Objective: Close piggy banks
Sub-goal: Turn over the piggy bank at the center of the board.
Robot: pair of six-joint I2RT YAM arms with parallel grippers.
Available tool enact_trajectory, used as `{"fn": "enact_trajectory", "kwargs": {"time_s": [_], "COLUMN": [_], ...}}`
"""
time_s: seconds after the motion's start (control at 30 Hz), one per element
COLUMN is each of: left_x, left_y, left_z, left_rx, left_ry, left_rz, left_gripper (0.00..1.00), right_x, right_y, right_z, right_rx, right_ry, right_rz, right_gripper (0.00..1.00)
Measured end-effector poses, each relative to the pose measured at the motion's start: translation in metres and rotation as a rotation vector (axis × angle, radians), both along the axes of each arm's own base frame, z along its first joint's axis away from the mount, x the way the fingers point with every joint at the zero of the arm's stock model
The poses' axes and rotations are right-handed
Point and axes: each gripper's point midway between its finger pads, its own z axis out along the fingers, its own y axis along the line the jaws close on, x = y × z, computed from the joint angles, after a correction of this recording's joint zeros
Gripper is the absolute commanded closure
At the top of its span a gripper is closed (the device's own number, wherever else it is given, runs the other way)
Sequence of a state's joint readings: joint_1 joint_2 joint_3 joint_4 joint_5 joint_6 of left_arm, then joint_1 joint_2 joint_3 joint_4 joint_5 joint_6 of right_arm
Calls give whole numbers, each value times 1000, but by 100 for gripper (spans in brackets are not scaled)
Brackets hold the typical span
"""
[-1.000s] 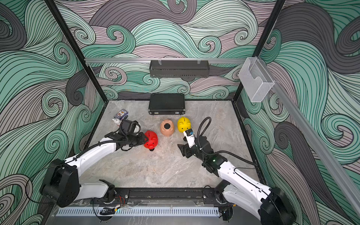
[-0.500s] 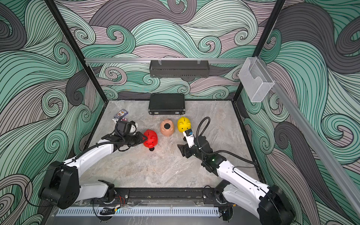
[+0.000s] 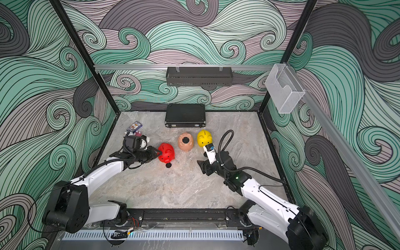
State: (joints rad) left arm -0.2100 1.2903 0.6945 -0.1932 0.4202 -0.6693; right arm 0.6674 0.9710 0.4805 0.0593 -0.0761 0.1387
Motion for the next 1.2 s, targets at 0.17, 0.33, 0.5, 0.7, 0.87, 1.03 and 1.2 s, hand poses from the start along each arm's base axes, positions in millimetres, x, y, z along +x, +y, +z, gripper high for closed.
{"fn": "enact_trajectory", "kwargs": {"time_s": [0.17,0.33,0.5,0.7,0.87,1.03,1.2], "left_x": [-2,-4,-5,-8,-9,-15,-26], "left_y": [7,12,14,21,28,35,41], "left_z": [0,-1,-1,-2,-3,-14,-28], "left_rx": [-6,-10,-9,4,27,67,99], "left_ry": [3,6,11,13,19,61,115], "left_rz": [23,41,48,73,96,119,131], "left_gripper": [69,69,69,69,69,69,68], "right_x": [0,0,0,0,0,-1,-1], "right_y": [0,0,0,1,1,1,1], "right_z": [0,0,0,0,0,0,0], "right_rx": [0,0,2,2,2,3,4], "right_ry": [0,0,1,1,1,2,3], "right_rz": [0,0,3,3,3,4,8], "right_gripper": [30,30,30,30,30,30,30]}}
